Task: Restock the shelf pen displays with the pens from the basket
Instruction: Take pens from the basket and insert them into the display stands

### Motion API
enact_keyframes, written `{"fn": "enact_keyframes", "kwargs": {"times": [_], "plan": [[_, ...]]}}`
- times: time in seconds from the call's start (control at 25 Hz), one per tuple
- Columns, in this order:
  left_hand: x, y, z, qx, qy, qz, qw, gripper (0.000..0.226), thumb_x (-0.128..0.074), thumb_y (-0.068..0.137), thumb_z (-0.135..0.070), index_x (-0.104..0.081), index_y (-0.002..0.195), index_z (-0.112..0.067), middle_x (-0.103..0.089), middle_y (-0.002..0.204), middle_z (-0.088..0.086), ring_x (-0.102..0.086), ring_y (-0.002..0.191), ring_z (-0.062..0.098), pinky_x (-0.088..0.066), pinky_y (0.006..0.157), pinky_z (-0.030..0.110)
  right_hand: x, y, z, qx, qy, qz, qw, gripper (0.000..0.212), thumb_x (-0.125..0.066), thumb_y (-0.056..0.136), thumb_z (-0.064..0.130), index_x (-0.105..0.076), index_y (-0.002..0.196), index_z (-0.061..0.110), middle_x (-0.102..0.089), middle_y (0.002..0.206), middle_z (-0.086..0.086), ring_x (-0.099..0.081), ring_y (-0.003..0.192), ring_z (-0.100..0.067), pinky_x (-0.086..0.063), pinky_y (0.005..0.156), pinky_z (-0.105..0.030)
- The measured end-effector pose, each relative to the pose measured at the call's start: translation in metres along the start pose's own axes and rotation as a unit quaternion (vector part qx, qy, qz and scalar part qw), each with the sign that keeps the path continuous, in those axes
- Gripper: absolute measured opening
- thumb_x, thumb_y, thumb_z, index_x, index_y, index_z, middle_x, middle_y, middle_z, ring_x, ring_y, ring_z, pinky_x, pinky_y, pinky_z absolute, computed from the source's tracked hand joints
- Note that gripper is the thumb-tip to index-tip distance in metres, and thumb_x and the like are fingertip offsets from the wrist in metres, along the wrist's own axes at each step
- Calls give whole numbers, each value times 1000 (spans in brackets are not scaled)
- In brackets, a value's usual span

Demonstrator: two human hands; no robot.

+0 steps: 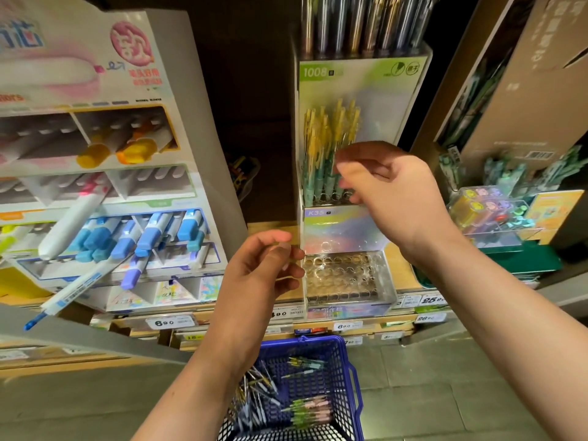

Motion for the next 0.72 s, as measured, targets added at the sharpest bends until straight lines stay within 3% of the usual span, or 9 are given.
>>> {"fn": "enact_keyframes", "kwargs": {"times": [0.16, 0.28, 0.4, 0.52, 0.6, 0.72], "plan": [[2, -15, -1, -12, -11, 20, 1000, 20, -62, 93, -34, -70, 105, -19, -71, 94, 9, -64, 81, 21, -54, 72, 30, -21, -42, -2, -17, 165, 98, 981, 30, -71, 85, 51, -72, 108, 31, -73, 106, 2, -71, 92, -18, -52, 66, -25], [16, -36, 13, -2, 2, 22, 1000, 32, -66, 83, -46, -70, 103, -21, -71, 95, 9, -64, 82, 24, -53, 75, 31, -45, -88, -30, -40, 185, 164, 968, 45, -72, 80, 60, -68, 115, 32, -68, 113, 0, -70, 92, -20, -52, 67, -26], [47, -56, 55, 30, 19, -11, 999, 30, -74, 86, -38, -68, 105, -16, -72, 96, 13, -65, 81, 26, -51, 73, 32, -62, -133, -90, -94, 172, 165, 967, 29, -70, 88, 47, -67, 114, 35, -68, 114, -2, -71, 89, -17, -53, 68, -26], [80, -75, 116, 83, 30, -29, 996, 32, -60, 90, -34, -63, 112, -11, -72, 96, 14, -64, 81, 27, -51, 72, 33, -62, -176, -167, -166, 161, 135, 964, 33, -68, 86, 43, -66, 116, 31, -70, 109, -3, -71, 87, -15, -53, 67, -23], [107, -88, 170, 118, 34, -35, 992, 19, -53, 100, -23, -61, 112, -10, -72, 95, 13, -63, 80, 25, -49, 71, 34, -72, -210, -229, -217, 143, 123, 958, 39, -69, 83, 43, -64, 118, 27, -69, 107, -4, -71, 85, -14, -53, 66, -21], [148, -104, 265, 170, 53, -42, 983, 13, -48, 105, -15, -60, 109, -14, -72, 95, 12, -63, 76, 21, -47, 71, 33, -99, -266, -334, -280, 100, 120, 947, 29, -65, 89, 25, -61, 117, 23, -66, 101, -4, -70, 78, -9, -53, 63, -18]]}}
Point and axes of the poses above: each hand's wrist, its own y-axis towards the middle knuckle, its own x-axis out of the back of the hand, z = x × y, the point moved 10 cm from there along y, towards the middle knuckle
